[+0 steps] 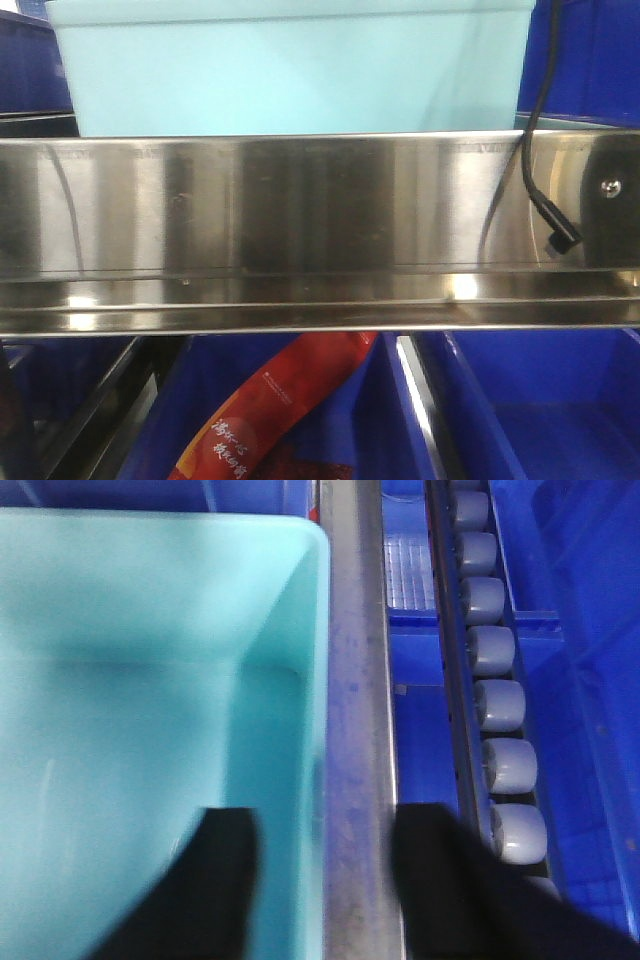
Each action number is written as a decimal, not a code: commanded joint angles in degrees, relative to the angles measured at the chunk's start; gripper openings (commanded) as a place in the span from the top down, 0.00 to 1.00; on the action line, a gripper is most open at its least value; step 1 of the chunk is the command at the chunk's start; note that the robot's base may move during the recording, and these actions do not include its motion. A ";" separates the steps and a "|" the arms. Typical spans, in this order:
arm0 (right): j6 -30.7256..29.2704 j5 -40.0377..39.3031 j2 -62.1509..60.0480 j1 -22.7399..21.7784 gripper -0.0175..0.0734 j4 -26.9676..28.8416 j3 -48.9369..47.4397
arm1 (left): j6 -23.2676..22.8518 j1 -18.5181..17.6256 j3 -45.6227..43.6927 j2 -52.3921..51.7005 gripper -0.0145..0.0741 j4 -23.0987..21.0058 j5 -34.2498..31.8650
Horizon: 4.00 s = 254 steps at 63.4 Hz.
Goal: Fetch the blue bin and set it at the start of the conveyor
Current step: 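Close both grippers on opposite side walls of the light-blue bin, then lift the light-blue bin and pull it off the shelf toward the robot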
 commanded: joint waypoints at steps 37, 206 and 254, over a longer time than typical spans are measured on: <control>-0.59 -0.79 4.95 -1.28 0.55 0.65 -0.52 | 3.14 3.97 0.07 4.91 0.46 -4.22 -0.89; 0.52 -1.84 -9.84 2.90 0.98 -4.70 -1.45 | -0.64 -1.73 -2.30 -9.10 0.96 1.42 1.02; -1.50 2.36 -10.43 3.12 0.99 -5.74 -13.84 | 1.04 -1.73 -13.53 -10.32 0.96 1.81 4.46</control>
